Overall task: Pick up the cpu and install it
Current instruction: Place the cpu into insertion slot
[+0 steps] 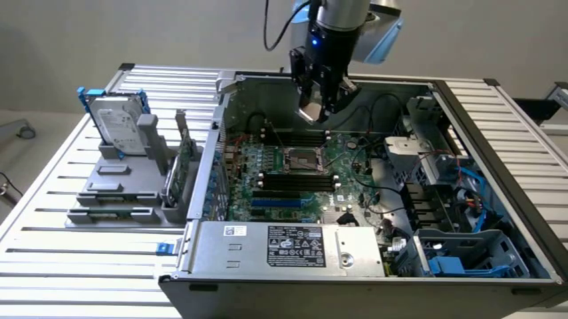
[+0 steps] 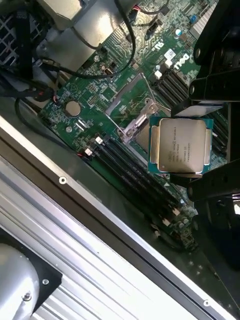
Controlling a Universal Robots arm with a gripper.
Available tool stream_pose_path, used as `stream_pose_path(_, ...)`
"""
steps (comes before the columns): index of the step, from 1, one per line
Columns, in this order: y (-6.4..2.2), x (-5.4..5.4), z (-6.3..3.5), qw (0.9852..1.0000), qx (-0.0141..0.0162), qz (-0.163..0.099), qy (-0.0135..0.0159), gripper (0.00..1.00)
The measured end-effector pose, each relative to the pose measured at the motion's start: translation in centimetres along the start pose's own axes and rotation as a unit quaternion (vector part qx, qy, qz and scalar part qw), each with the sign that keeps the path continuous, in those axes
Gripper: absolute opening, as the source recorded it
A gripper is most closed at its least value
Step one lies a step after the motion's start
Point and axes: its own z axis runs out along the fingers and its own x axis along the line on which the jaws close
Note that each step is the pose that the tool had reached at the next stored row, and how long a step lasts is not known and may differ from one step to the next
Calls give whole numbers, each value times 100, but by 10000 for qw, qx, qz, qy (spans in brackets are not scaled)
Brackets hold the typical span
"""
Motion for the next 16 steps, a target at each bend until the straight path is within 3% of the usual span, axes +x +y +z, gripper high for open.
stream_pose_path(4, 0, -4, 39, 9993, -38, 365, -5, 54)
stream_pose_path(8, -1, -8, 80, 9974, -75, 722, -10, 54)
stream_pose_path(11, -1, -12, 112, 9950, -103, 993, -14, 54)
stream_pose_path(16, -2, -18, 167, 9894, -150, 1445, -21, 54)
